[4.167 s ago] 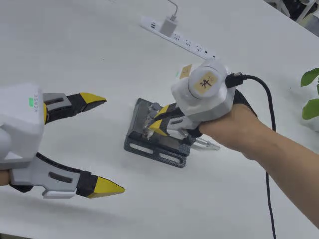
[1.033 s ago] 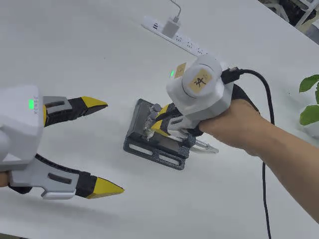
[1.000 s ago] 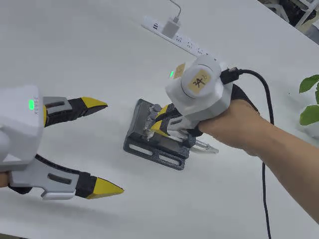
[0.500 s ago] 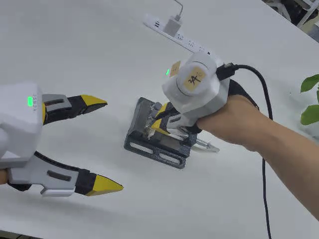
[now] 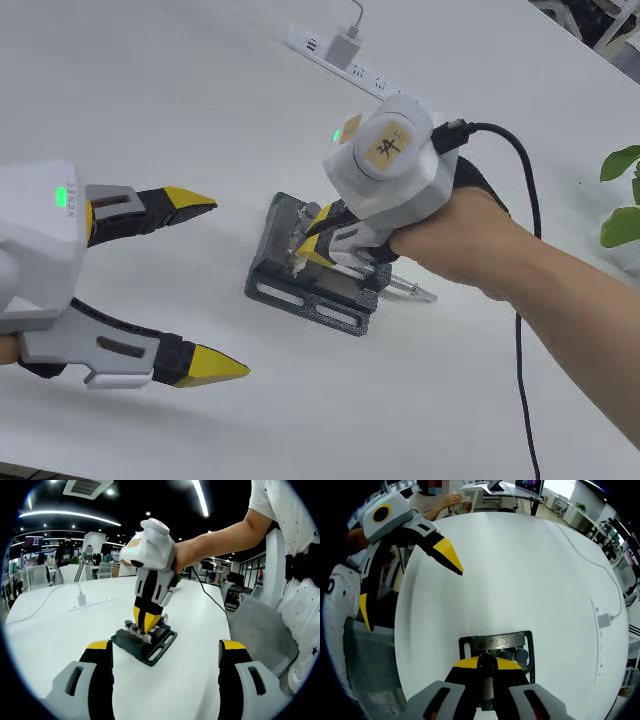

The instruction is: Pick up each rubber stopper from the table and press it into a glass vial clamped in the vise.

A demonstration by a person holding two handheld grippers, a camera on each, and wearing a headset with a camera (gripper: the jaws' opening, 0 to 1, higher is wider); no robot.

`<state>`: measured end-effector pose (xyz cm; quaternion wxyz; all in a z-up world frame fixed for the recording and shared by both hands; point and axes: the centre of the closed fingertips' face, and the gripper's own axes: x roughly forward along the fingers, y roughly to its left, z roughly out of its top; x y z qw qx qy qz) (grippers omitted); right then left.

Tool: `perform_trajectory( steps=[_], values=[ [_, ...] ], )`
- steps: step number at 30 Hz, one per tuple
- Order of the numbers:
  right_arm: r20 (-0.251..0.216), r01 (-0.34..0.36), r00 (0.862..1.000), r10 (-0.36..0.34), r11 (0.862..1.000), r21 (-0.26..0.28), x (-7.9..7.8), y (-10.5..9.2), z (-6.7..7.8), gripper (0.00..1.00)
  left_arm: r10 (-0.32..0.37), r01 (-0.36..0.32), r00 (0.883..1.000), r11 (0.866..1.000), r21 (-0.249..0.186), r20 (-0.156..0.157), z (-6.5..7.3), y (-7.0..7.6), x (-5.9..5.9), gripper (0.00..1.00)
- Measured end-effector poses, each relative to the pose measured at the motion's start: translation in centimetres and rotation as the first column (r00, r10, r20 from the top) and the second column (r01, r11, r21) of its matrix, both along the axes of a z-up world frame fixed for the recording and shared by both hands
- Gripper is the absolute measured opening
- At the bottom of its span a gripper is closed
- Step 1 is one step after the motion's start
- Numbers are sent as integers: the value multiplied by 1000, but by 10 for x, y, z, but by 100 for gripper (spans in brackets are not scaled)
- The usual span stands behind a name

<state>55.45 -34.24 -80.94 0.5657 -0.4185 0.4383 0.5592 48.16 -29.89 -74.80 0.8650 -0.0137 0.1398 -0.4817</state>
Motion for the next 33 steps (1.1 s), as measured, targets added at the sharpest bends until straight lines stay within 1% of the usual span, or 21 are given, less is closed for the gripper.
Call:
perform_trajectory(
  steps=[3, 8, 12, 16, 17, 19, 22, 26, 27, 31, 33],
  values=[
    [0, 3, 1000, -3, 1000, 1, -1, 0, 1, 5, 2, -2, 1000, 1000, -2, 0, 1, 0, -1, 86],
    [17, -11, 1000, 11, 1000, 7, -3, -1, 3, 7, -3, 3, 1000, 1000, 3, 1, 2, 0, -3, 85],
    [15, 12, 1000, -13, 999, 33, -3, 0, 3, 7, 2, -2, 1000, 1000, 6, 1, 2, 3, -3, 85],
    [20, 20, 1000, -21, 999, 46, -1, 1, 3, 8, 4, -4, 1000, 1000, 6, 1, 3, 4, -4, 85],
    [13, 23, 1000, -24, 998, 53, -2, 2, 3, 9, 5, -5, 1000, 1000, 6, 1, 3, 4, -3, 85],
    [15, 26, 1000, -27, 998, 52, -2, 1, 4, 9, 5, -5, 1000, 1000, 6, 1, 3, 4, -3, 85],
    [19, 34, 999, -36, 997, 68, -2, 2, 8, 11, 2, -2, 1000, 1000, 7, 0, 3, 3, -3, 85],
    [25, 38, 999, -40, 995, 89, -1, 2, 17, 10, 1, -1, 1000, 1000, 6, 1, 3, 3, -2, 85],
    [23, 36, 999, -39, 995, 96, 2, 3, 15, 9, 0, 0, 1000, 1000, 6, 1, 3, 3, -2, 85],
    [19, 50, 998, -52, 992, 118, 3, 2, 20, 6, -5, 5, 1000, 1000, 10, 1, 3, 2, -2, 86],
    [16, 48, 999, -51, 992, 120, 3, 1, 20, 1, -7, 7, 1000, 1000, 13, 0, 2, 2, -2, 86]
  ],
)
